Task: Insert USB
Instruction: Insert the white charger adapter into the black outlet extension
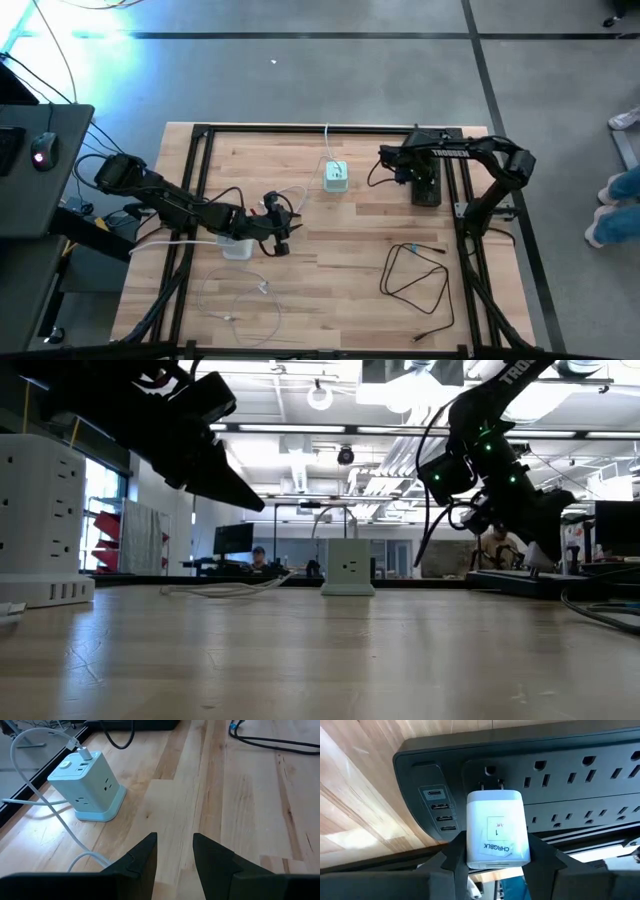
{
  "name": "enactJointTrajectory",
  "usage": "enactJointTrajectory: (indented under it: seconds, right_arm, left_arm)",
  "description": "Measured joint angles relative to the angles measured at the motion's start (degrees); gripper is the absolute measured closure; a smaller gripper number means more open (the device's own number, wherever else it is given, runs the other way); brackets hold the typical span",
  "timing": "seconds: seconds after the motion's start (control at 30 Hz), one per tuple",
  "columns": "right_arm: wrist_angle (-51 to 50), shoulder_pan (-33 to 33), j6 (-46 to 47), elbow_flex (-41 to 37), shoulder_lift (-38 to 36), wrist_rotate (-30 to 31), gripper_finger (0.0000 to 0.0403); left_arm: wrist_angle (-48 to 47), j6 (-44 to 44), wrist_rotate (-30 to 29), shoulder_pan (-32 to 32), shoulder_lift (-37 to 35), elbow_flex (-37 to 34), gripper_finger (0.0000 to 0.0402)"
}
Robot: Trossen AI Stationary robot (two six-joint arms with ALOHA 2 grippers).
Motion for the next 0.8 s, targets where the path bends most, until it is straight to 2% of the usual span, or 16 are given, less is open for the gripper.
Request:
enactJointTrajectory:
  seconds: [0.1,0.27,0.37,0.47,0.8]
  right_arm:
    - [0.2,0.0,0.3,0.0,0.0,-0.1,0.0282]
    - [2.4,-0.1,1.9,0.2,0.0,1.1,0.0197]
    - [2.3,-0.1,2.3,0.2,0.0,1.3,0.0176]
    - [2.1,-0.1,2.3,0.2,0.0,0.8,0.0186]
    - [1.1,0.0,2.1,0.2,0.0,-0.7,0.0256]
  left_arm:
    - [0.0,0.0,0.0,0.0,0.0,0.0,0.0298]
    - [0.0,0.0,0.0,0.0,0.0,0.0,0.0298]
    - [0.0,0.0,0.0,0.0,0.0,0.0,0.0298]
    - [0.0,0.0,0.0,0.0,0.0,0.0,0.0298]
    - [0.0,0.0,0.0,0.0,0.0,0.0,0.0298]
